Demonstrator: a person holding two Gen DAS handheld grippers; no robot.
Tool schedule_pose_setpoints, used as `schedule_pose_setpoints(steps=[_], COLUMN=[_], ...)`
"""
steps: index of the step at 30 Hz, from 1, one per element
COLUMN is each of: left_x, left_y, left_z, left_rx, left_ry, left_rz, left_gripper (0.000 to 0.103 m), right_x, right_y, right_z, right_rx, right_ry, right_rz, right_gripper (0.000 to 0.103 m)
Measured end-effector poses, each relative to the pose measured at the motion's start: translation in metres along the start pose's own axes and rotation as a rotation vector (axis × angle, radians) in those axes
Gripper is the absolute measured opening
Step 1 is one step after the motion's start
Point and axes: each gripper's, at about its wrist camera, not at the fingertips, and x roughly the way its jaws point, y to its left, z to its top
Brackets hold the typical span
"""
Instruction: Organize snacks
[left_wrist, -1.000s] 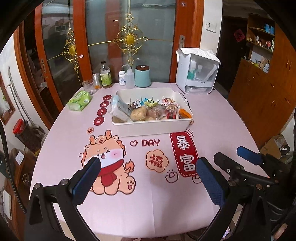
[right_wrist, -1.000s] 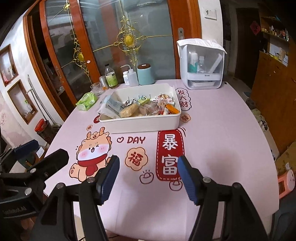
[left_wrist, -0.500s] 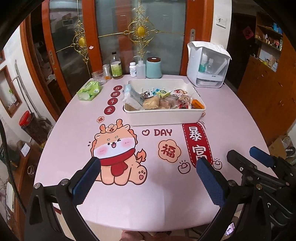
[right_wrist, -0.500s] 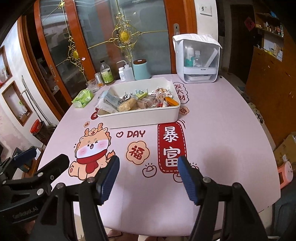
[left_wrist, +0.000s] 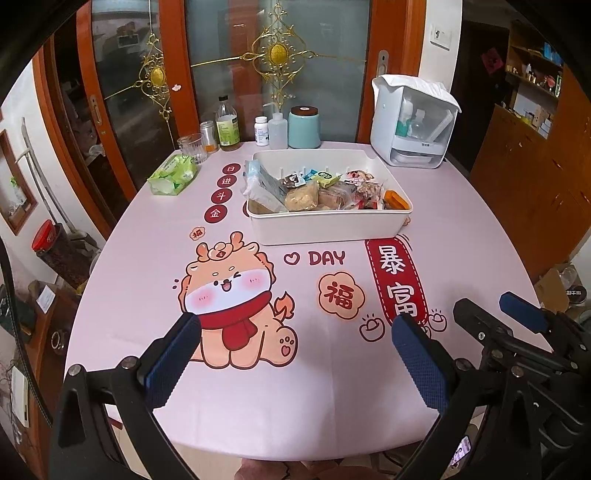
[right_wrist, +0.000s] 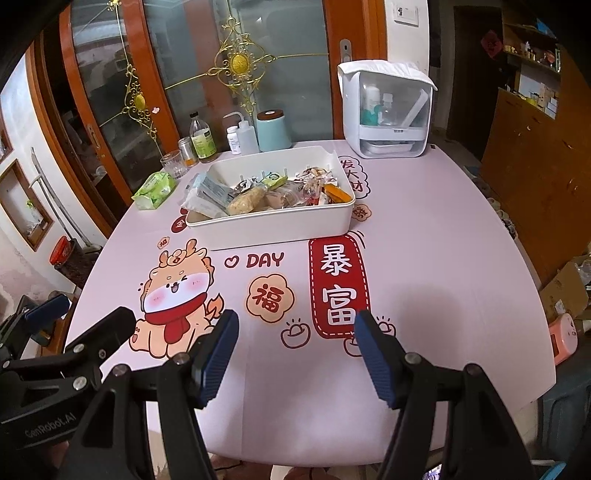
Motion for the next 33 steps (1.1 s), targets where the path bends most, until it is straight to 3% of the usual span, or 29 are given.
schedule_pose_setpoints(steps=[33], left_x=[0.011], left_y=[0.003], left_z=[0.000], left_rx=[0.011], left_ry=[0.017], left_rz=[-0.012], left_gripper=[0.102], right_x=[0.006], right_y=[0.002], right_z=[0.000], right_rx=[0.009], right_ry=[0.018], right_rz=[-0.018], right_gripper=[0.066])
